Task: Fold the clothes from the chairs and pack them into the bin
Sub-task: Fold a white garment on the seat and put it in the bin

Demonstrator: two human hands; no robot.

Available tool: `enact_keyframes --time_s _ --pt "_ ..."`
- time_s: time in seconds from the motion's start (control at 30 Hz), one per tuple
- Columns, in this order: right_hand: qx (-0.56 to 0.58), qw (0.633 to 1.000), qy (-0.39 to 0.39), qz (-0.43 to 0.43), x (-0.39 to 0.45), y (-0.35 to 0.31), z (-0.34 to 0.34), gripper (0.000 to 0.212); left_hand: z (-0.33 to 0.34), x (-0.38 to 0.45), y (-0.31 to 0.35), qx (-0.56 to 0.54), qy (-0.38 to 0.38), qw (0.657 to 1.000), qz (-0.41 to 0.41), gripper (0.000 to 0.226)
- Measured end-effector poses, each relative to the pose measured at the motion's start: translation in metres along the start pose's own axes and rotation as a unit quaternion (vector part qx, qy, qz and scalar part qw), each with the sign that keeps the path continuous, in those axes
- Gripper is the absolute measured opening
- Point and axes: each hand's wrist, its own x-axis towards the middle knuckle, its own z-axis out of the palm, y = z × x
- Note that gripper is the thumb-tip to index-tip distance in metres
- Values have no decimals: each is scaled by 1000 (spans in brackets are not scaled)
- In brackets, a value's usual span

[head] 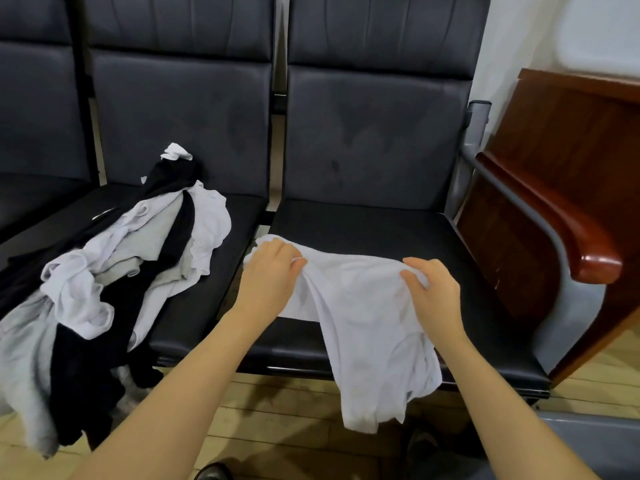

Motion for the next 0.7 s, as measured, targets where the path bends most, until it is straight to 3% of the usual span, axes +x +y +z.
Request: enact_keyframes --time_s 0.17,0.37,0.57,0.7 --pt "-8 997 71 -30 9 -7 -32 26 -7 25 37 -45 38 998 -27 19" --pt "-24 986 141 -92 44 -26 -82 24 -9 71 73 -46 92 994 45 19" --pt "-24 953 262 -153 80 -61 -139 21 -36 122 103 -55 133 987 70 18" --pt "-77 932 282 -216 83 -72 -148 17 -48 127 111 -105 123 986 49 21"
